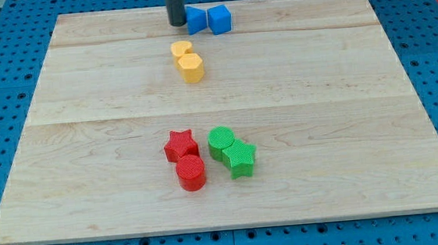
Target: Move yellow hexagon to the bottom of blue triangle
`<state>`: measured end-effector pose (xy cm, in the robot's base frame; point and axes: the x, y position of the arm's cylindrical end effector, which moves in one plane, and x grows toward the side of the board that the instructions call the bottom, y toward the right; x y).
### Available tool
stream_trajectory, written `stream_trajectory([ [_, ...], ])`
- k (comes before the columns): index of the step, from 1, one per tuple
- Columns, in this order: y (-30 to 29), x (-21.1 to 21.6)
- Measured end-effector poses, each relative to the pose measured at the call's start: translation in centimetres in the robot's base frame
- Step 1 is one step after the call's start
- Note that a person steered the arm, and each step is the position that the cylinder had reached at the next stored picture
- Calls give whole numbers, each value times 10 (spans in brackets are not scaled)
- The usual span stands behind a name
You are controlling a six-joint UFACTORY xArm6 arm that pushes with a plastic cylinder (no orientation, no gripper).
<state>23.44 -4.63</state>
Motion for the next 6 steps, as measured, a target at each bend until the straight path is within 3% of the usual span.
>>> stream_trajectory([
  [1, -55, 28],
  [2, -77, 106],
  [3, -49, 149],
  [4, 28, 143],
  [6, 62, 83],
])
